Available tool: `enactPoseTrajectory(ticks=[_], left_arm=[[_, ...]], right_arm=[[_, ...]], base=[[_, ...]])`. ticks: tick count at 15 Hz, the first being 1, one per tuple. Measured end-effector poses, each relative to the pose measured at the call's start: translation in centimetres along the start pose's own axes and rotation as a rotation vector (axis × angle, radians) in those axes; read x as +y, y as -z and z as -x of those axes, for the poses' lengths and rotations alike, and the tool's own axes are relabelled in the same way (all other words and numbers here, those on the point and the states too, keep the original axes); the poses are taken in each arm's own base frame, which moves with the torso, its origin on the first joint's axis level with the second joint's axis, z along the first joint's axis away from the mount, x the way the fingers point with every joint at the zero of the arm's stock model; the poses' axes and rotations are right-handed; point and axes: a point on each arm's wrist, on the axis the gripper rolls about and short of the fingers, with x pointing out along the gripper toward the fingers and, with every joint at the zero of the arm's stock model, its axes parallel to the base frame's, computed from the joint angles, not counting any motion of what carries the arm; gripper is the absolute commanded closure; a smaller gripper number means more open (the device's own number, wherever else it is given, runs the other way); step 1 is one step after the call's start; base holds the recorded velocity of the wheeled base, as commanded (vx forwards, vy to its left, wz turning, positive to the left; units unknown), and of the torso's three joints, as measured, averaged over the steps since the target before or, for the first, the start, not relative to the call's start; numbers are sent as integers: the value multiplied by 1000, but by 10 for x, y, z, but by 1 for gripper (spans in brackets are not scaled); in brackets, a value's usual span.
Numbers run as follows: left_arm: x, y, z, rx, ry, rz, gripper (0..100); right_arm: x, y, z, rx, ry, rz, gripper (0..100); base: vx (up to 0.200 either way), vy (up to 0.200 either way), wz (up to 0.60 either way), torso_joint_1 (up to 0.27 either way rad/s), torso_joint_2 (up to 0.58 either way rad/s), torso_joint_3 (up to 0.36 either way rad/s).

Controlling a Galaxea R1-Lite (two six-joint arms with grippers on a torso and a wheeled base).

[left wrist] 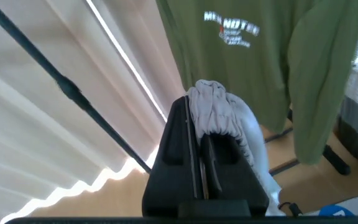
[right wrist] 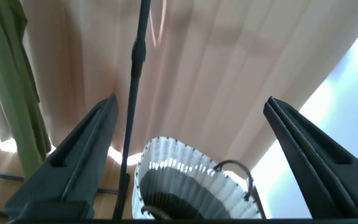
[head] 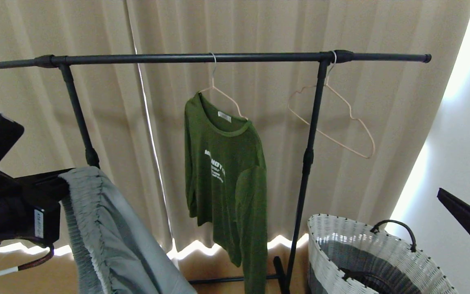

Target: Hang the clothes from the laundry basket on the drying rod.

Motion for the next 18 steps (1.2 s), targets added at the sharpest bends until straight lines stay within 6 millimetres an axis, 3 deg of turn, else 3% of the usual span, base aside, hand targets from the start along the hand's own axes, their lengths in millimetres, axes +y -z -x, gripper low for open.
enactPoseTrajectory(ticks=[9,14,18], left_arm=[[-2,6,-2,0,-1,-1,100],[-3,12,-6,-77,-42,-76,100],[-3,14,-8,-78,-47,-73,100]], right_arm=[[1,2,0,8,-3,1,0],[2,9,6,18,-44,3,0],[-2,-10,2,179,-70,16,0]], base=[[0,0,0,260,-480,-257],[0,0,0,42,-85,-44],[0,0,0,0,0,0]])
